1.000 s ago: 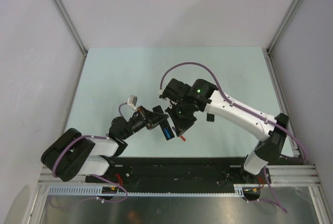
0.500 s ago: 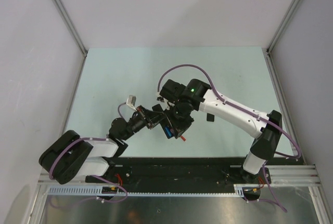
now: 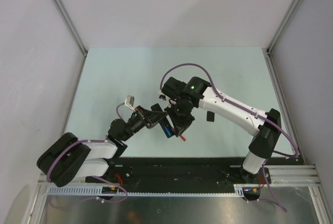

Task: Load the batteries into the remote control

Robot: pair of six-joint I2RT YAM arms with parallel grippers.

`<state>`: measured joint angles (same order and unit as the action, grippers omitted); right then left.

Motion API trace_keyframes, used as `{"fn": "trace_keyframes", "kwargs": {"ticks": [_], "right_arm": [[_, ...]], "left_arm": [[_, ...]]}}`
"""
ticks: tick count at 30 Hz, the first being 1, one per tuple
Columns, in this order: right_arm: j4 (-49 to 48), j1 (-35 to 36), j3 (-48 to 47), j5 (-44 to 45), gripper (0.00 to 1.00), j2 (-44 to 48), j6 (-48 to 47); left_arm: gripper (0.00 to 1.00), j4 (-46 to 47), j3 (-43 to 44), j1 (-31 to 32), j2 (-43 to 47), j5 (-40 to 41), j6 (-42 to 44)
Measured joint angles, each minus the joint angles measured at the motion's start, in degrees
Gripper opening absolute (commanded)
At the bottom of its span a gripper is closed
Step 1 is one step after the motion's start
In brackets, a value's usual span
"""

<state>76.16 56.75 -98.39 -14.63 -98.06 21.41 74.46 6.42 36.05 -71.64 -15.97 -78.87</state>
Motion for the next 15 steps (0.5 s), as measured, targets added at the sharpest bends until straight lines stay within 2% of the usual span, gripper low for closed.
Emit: {"fn": "trace_keyframes", "kwargs": {"ticks": [15], "right_arm": [[-0.20,0.09,-0.07,-1.57,0.00,-0.83,1.51]], "left_arm": [[0.00,-0.15,-0.09,0.42,0.07,0.94,0.90]]}}
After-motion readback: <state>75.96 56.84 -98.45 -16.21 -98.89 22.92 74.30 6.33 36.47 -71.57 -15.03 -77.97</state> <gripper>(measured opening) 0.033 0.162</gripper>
